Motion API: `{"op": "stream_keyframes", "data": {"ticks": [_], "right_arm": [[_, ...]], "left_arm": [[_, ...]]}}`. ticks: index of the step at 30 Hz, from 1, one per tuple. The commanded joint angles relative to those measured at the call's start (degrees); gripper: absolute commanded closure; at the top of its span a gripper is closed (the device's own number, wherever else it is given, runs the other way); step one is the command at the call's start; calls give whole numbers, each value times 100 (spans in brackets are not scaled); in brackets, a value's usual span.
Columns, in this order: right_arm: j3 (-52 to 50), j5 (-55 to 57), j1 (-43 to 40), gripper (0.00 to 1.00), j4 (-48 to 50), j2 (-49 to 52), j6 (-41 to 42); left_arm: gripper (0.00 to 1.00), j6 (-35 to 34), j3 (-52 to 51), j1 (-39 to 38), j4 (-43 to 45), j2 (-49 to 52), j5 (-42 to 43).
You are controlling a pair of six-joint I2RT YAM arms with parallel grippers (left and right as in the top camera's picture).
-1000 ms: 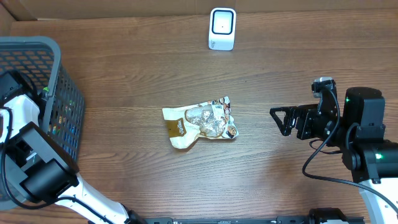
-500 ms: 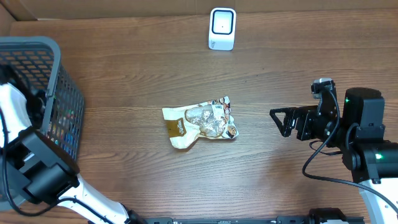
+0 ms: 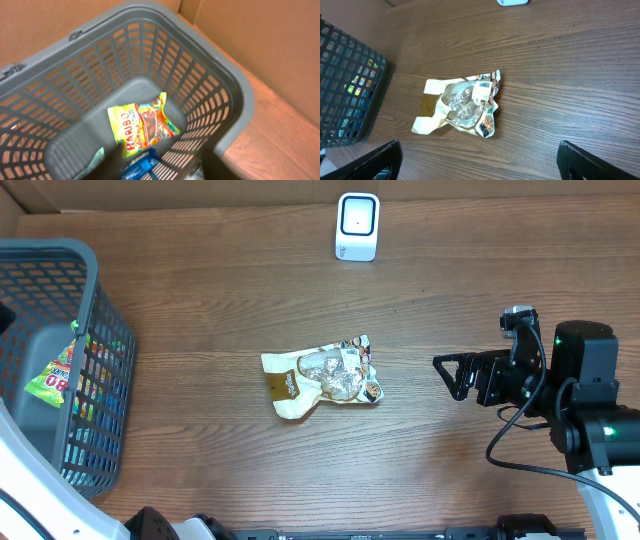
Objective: Scan the item barcode
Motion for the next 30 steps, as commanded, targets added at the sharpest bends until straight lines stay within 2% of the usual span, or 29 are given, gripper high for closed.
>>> {"op": "stream_keyframes", "data": {"ticks": [1, 10, 18, 24, 30], "right_arm": [[129, -72, 17, 1, 20, -15, -2], [129, -72, 17, 1, 20, -15, -4], [129, -70, 17, 0, 20, -15, -4], [129, -70, 17, 0, 17, -15, -4], [129, -72, 17, 1, 13, -15, -2]], "left_arm": [[0, 192, -227, 7, -107, 459, 24], [0, -601, -356, 271, -402, 1674, 33], [0, -813, -358, 356, -133, 2736, 28], [0, -516, -361, 251, 557, 3501, 7], [0, 229, -361, -35, 1174, 4240, 26]]}}
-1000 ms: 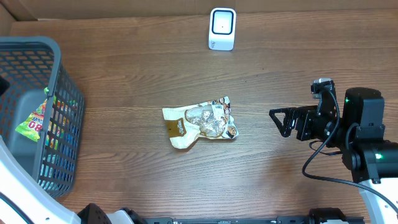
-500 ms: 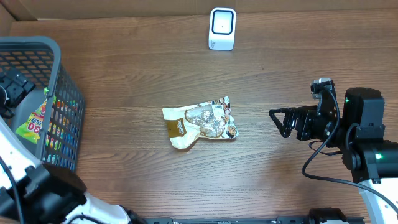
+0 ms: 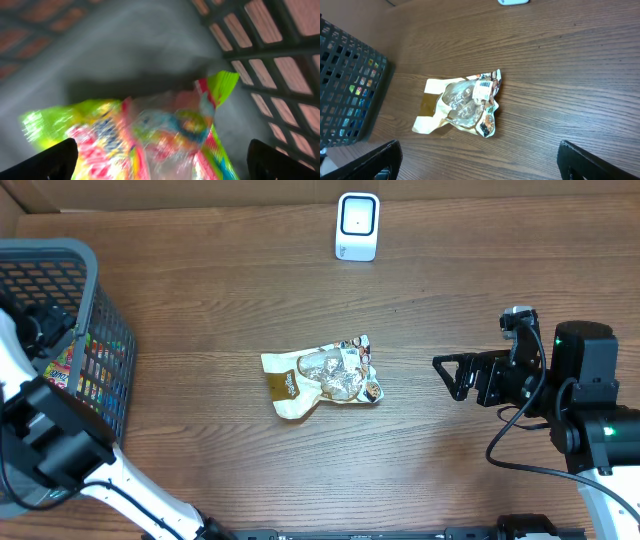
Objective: Scan the item barcode
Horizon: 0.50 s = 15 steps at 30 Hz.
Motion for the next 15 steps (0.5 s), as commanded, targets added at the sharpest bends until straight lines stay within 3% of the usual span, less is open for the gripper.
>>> {"op": "stream_keyframes", "data": {"ticks": [1, 4, 10, 12, 15], "right_arm": [[129, -52, 17, 1, 28, -15, -2], [129, -52, 17, 1, 28, -15, 0], [129, -59, 17, 1, 26, -15, 44], [129, -55, 17, 1, 26, -15, 122], [129, -55, 17, 1, 28, -15, 129]], "left_arm": [[0, 737, 20, -280, 201, 415, 13], [0, 1069, 20, -455, 308, 662, -33], [2, 1062, 0, -632, 273, 1016, -568], [8, 1047, 0, -625, 210, 1071, -599], [32, 966, 0, -564, 68, 1123, -595]]}}
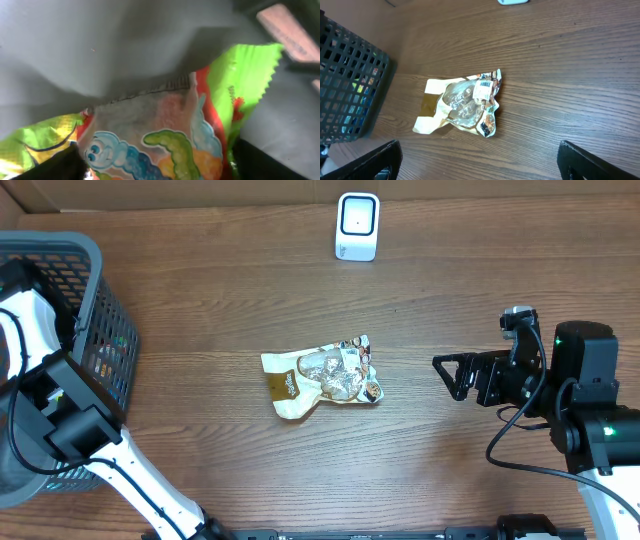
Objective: Scan the item barcode
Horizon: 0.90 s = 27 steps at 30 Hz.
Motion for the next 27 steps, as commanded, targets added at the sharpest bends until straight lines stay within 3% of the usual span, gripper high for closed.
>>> {"op": "stream_keyframes", "data": {"ticks": [1, 3, 13, 20, 27], "right_arm": [[129, -52, 17, 1, 28, -15, 74], [129, -55, 17, 1, 28, -15, 72], [129, -55, 17, 0, -37, -15, 72], [129, -57, 17, 0, -57, -15, 72], [129, -55, 17, 1, -57, -15, 72]], "left_arm": [[51, 87, -9, -9, -157, 264, -103], [96, 15, -4, 31, -227, 262, -103], [96, -616, 988, 271, -1325, -341, -79], [96, -774, 2061, 420, -1961, -1777, 79], [96, -772, 2140, 179, -2173, -3617, 730]]}}
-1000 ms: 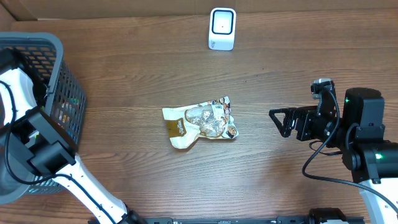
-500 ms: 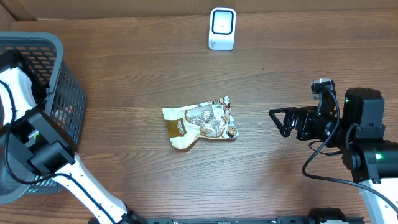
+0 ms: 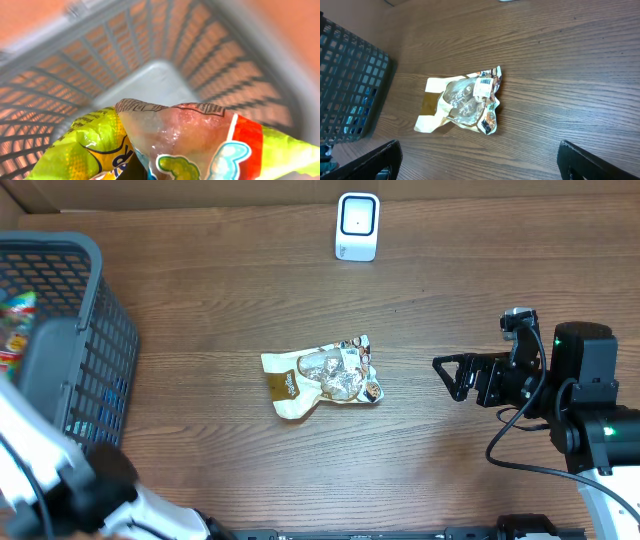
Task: Scan the item barcode
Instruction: 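Lift the Haribo bag out and place it beside the clear bag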
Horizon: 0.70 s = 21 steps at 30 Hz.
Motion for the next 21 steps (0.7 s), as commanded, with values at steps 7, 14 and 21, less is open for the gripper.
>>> {"op": "stream_keyframes", "data": {"ticks": [7, 14, 21], "right_arm": [[129, -55, 17, 1, 22, -15, -2], [129, -55, 17, 0, 24, -15, -2], [129, -52, 17, 0, 50, -15, -4]], "left_arm": [[96, -114, 127, -1504, -870, -1456, 1021], [96, -120, -706, -3480, -960, -1161, 997], [96, -426, -2358, -4865, 341, -487, 1126]]}}
